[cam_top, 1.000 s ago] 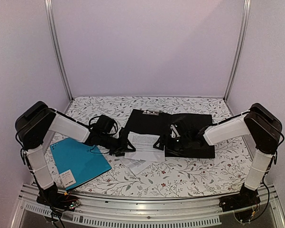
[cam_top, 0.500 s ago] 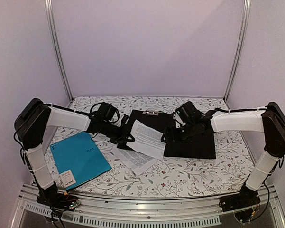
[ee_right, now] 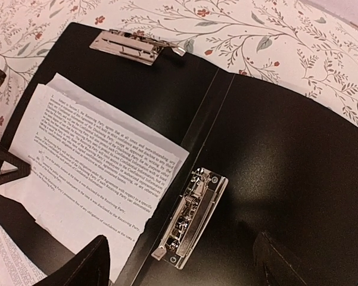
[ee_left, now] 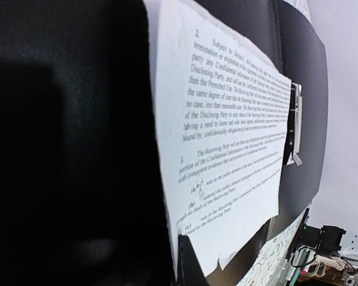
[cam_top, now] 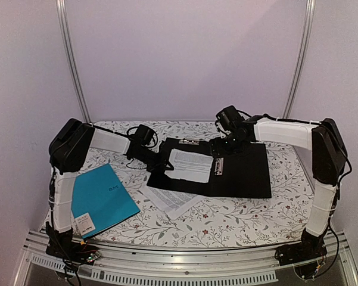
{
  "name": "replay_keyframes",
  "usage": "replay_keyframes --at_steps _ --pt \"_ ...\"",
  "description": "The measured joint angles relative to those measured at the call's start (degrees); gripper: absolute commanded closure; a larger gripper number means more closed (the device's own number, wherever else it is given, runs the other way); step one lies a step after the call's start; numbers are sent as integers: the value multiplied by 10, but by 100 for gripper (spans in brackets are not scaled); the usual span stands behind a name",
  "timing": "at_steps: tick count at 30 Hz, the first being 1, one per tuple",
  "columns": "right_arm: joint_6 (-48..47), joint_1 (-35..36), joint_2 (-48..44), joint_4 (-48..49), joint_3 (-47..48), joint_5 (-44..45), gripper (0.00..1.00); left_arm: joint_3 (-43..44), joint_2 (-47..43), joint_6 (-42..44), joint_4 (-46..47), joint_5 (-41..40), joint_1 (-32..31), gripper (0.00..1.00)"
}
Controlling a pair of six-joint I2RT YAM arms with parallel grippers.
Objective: Put the files into the folder
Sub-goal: Move the folder to the center of the board.
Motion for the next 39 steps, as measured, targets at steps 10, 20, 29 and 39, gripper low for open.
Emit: replay_keyframes --at_steps 10,20,29,39 --pt "4 0 149 -45 92 47 35 -13 3 0 10 -5 0 100" --pt "23 2 167 -35 67 58 66 -61 -16 -12 60 -7 -4 100" --pt "32 11 90 30 -63 65 84 -94 -69 -12 28 -21 -5 100" --pt "82 82 0 36 -187 87 85 -192 -182 -84 80 -62 -53 100"
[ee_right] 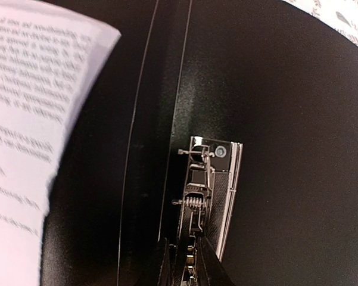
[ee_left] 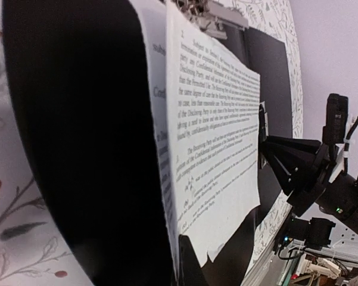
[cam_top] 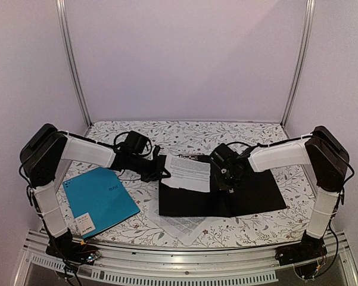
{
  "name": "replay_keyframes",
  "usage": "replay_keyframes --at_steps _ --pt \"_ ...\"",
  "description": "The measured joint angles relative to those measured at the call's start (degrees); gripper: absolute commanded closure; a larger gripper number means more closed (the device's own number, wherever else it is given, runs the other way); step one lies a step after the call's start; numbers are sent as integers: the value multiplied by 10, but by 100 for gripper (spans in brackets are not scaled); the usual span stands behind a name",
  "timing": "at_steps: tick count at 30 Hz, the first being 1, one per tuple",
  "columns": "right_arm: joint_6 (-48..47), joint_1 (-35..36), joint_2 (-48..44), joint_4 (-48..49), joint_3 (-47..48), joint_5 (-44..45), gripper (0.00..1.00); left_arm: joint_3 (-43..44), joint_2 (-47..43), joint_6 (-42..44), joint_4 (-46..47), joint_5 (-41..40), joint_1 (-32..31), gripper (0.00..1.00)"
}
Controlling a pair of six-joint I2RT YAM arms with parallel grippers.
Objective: Put the files into the folder
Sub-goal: Move the folder to the center of the board, then place the file in the folder.
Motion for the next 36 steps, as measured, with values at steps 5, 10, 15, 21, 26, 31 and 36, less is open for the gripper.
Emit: replay_keyframes --at_steps 5,10,15,21,26,31,36 --pt "82 55 -9 3 -17 32 85 -71 -8 -70 34 -25 -50 100" --pt "151 100 -10 -1 -22 66 85 -85 -8 -97 57 -40 -55 100" --pt "190 122 -18 -18 -29 86 84 -99 -8 -119 91 -58 -47 100" --pt "209 123 -27 -34 -34 87 84 -102 5 -135 120 -53 -32 100" --pt "209 123 -27 -37 -34 88 81 -85 33 -136 132 -38 -20 100" --pt "207 124 -27 -38 -34 88 79 -64 63 -135 138 -10 -19 100" --pt "204 124 -27 -39 -33 88 78 -57 66 -130 140 3 -19 100"
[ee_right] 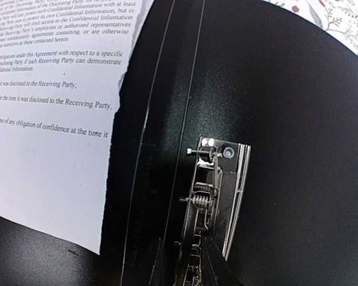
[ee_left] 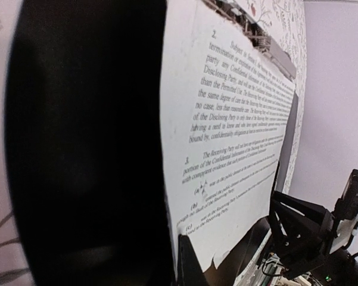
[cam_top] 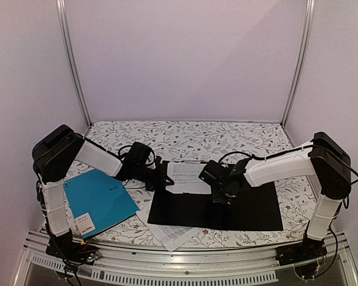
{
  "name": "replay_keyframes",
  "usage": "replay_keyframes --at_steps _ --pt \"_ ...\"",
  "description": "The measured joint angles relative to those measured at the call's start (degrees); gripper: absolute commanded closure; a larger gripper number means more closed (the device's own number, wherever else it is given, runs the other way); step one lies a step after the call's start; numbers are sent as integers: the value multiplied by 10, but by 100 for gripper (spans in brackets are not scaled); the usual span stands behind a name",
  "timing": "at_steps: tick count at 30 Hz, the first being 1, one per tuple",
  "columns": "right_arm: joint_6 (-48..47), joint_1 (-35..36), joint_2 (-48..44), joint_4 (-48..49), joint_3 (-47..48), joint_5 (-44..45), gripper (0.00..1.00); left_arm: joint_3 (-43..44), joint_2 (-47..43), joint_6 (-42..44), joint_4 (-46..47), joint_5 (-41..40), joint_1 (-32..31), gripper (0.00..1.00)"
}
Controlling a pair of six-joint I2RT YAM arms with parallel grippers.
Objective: Put the files into the folder
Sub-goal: Place the file in the folder.
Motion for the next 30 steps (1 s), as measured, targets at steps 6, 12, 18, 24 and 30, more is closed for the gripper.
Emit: replay_keyframes --at_steps 6,12,18,24,30 --pt "-4 0 -5 -7 0 0 71 10 0 10 -12 3 0 100" --pt "-11 0 -9 -18 1 0 67 10 0 12 -14 3 1 100" --pt "-16 0 -9 -24 8 -1 65 10 0 20 -19 3 6 100" --pt "-24 0 -9 -25 11 -3 63 10 0 27 -25 7 15 100" --pt "-26 0 -9 -26 14 -7 62 12 3 32 -25 14 16 100"
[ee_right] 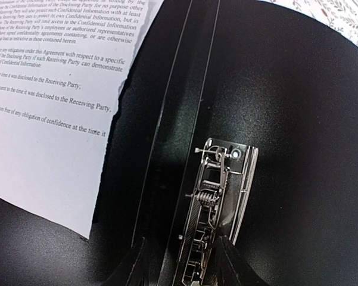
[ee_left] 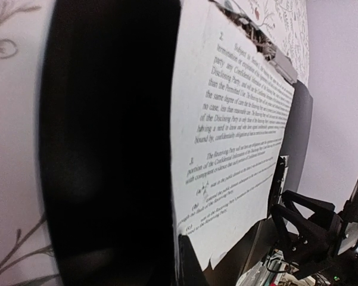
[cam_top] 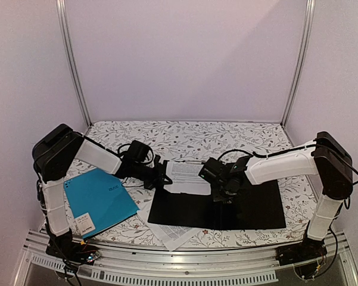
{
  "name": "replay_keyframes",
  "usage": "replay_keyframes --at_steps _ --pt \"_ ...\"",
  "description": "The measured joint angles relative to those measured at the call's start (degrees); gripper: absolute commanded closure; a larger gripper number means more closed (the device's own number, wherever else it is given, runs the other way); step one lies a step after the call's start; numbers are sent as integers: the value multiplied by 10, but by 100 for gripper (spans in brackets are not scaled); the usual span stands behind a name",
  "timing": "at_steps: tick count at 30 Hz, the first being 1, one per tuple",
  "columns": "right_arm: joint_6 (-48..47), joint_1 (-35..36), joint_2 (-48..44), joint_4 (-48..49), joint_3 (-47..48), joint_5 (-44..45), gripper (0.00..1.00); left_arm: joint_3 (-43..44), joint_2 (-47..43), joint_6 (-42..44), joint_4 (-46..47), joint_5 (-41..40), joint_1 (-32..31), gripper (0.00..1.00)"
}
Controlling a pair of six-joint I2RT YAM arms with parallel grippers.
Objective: Put the files into the folder
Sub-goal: Place the file in the folder.
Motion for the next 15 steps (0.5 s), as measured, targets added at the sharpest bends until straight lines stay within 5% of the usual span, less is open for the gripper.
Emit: replay_keyframes --at_steps 15 --pt "-2 0 0 -1 3 0 61 13 4 5 -3 8 0 67"
